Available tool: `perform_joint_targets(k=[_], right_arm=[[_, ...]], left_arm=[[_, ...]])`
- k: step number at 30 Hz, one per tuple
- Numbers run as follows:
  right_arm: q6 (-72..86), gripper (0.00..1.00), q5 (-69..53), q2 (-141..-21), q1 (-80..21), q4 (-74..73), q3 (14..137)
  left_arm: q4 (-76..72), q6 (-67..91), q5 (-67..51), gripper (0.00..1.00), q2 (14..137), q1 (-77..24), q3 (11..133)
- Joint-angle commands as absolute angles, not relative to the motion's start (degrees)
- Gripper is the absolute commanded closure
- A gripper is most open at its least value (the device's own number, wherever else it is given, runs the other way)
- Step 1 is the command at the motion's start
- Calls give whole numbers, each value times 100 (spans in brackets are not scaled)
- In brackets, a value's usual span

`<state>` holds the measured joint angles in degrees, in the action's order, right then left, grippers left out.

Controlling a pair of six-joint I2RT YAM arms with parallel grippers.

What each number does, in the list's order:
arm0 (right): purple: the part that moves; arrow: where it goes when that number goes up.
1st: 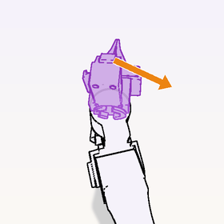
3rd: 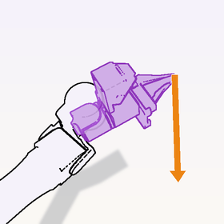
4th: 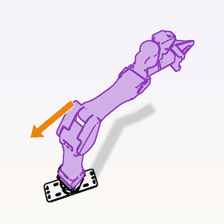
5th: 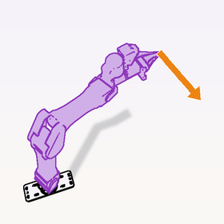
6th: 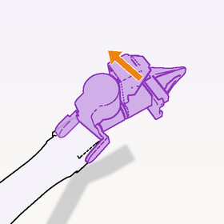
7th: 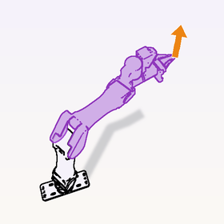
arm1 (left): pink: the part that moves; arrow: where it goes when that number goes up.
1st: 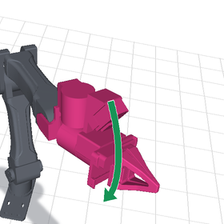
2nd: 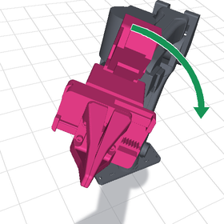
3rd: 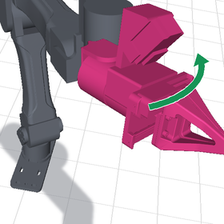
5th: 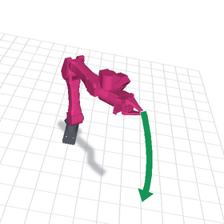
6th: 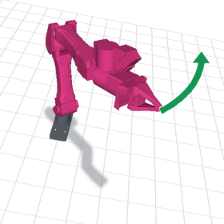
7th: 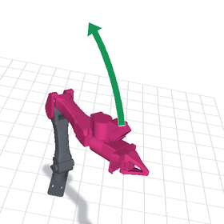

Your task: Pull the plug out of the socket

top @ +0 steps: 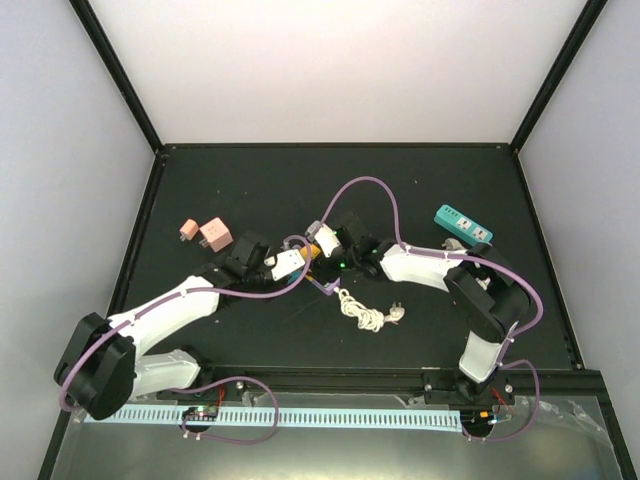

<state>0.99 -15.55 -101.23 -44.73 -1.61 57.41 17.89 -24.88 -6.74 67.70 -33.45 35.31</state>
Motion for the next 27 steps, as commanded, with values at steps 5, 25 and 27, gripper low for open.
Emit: perform_joint_targets(k=[5, 25, 27], right_arm=[[167, 73, -111, -10447, -4006, -347, 5568], [87, 78, 595, -10318, -3979, -206, 5468], [63, 76, 396, -10317, -3989, -251, 5496]], left_arm=[[2541, -2737, -646, 98, 6454, -3344, 3371], [2709, -2874, -526, 99, 6134, -3200, 3226], [2707, -2885, -524, 99, 6112, -3189, 3238]])
